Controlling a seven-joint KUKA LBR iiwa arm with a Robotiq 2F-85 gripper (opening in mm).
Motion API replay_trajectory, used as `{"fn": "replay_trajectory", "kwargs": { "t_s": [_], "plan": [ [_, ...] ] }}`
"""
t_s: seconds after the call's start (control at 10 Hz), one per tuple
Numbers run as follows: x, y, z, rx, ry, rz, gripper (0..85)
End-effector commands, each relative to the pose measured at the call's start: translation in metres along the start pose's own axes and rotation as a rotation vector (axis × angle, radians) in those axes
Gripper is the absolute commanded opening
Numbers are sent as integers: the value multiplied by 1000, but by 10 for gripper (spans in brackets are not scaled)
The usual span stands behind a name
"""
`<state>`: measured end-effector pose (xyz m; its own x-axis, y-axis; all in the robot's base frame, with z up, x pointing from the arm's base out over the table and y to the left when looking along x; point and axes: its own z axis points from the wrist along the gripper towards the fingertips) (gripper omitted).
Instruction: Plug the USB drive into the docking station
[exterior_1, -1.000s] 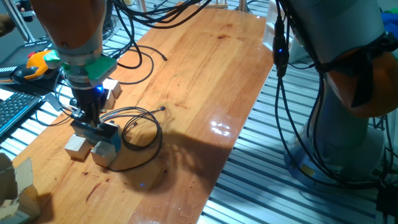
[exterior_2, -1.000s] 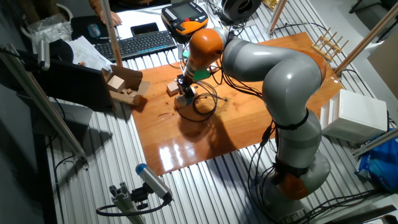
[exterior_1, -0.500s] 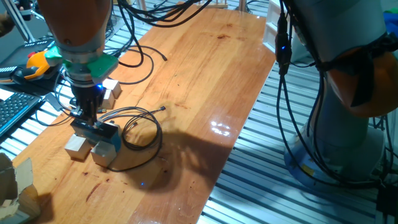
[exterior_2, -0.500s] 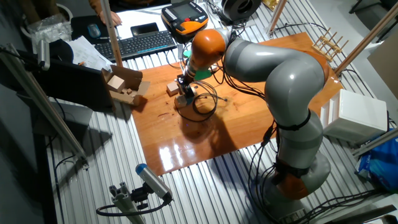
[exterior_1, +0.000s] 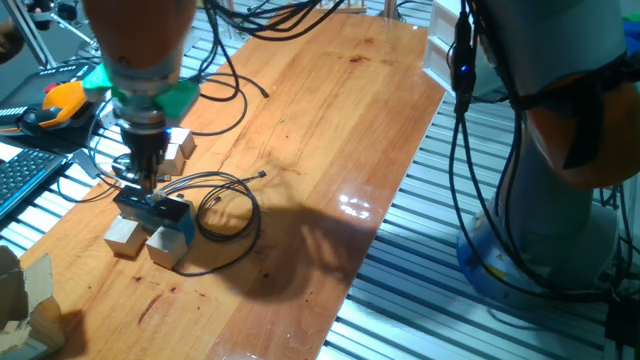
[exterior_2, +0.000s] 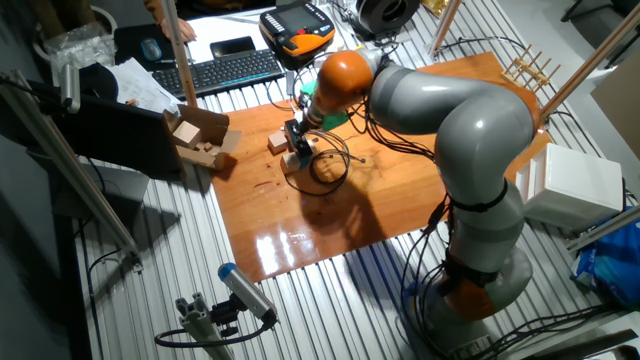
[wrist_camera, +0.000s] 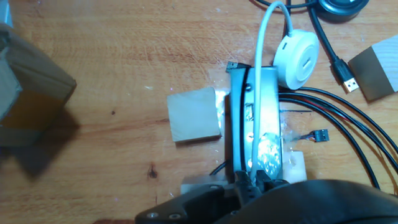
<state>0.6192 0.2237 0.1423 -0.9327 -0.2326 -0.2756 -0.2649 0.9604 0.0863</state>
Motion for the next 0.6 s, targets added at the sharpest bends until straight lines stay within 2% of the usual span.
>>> {"fn": "replay_trajectory", "kwargs": {
  "t_s": [0.0,0.3,0.5],
  "plan": [
    [2,-1,0,-11,-8,2,0],
    [10,6,1,-26,-51,27,0],
    [10,8,1,-24,-73,30,0]
  ]
}}
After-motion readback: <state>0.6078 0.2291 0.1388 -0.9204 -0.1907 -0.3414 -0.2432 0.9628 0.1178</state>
